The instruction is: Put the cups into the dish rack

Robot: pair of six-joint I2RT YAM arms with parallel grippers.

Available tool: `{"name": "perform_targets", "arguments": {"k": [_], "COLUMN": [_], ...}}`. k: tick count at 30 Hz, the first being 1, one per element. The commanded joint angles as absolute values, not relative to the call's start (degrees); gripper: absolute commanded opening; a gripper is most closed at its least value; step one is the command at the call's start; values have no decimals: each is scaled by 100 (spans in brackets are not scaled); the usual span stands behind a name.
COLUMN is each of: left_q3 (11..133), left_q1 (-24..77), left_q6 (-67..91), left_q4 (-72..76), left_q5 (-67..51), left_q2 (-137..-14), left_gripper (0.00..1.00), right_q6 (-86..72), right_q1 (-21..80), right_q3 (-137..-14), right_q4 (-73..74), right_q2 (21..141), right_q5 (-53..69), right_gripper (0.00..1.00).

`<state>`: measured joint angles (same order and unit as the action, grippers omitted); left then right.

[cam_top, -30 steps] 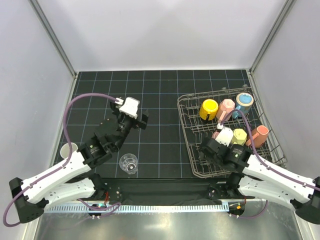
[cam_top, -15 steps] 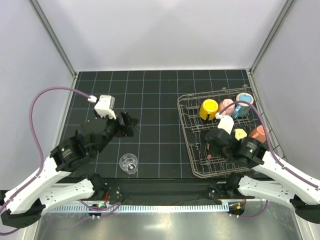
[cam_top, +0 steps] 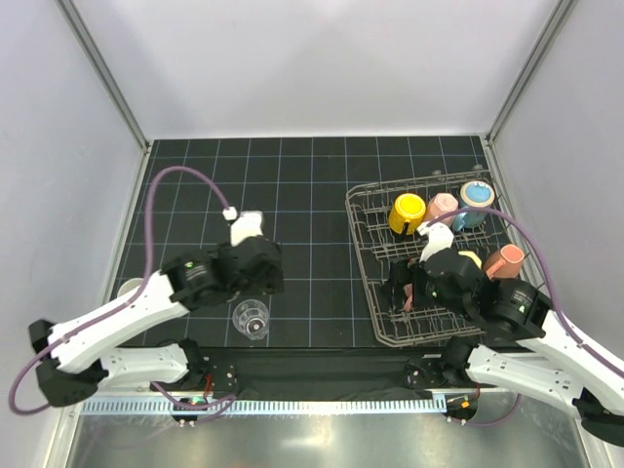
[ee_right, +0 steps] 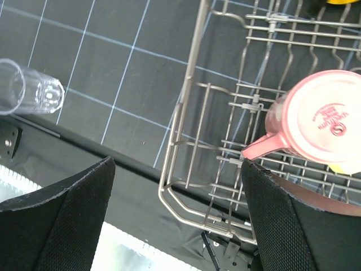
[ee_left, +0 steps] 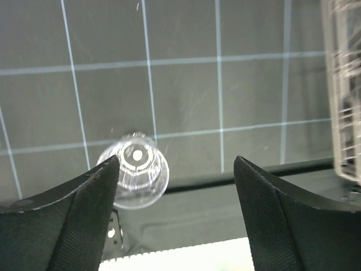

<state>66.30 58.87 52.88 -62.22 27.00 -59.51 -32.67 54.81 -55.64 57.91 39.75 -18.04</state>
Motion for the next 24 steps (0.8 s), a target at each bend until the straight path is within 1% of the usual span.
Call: {"name": "perform_targets", "arguments": {"k": [1, 3, 4, 8, 11, 12, 13, 14, 17, 24], "left_q3": [7022, 6953, 6935, 6926, 6716, 6610, 6331, 6215, 5872, 5459], "left_q1": [6336, 6529, 6582, 6925, 7329, 7356, 7374, 7374, 7374, 7374], "left_q6": [6177, 6301, 6345, 7133, 7566, 7663, 7647, 7629, 7646, 7585], "left_q4": [-7092, -7058, -7066, -7522, -7621, -7524, -7358, -7095, -6917, -6636], "left_q5": [3295, 3287, 3209, 3383, 3498, 3446, 3358, 3236, 3164, 3067], "left_q2": [-6309, -6459, -6573, -6908, -6777, -6742, -6689, -6645, -6548, -6513], "left_gripper": [78, 75, 71, 64, 51, 44, 42, 41, 41, 49], "right_q6": [-2804, -2769, -2742, -2654, -2610, -2576, -2558, -2558, -2645, -2979], "right_q1": [5519, 5511, 5511, 5519, 5520, 5520, 5520, 5520, 5519, 5511], "right_q3": [-5563, -5572, -5564, -5502, -5449, -5441, -5458, -5475, -5572, -5335], "right_q4": [5485, 5449, 5423, 5353, 5300, 5265, 5265, 5273, 5414, 5335], "right_q2": [4104, 4157, 4192, 4438, 4570, 4649, 4684, 4728, 4808, 4553], "right_q5": [-1459, -1441, -1407, -1240, -1046, -1020, -1011, -1046, -1213, -1239], "right_gripper": [92, 92, 92, 92, 92, 92, 92, 92, 92, 92]}}
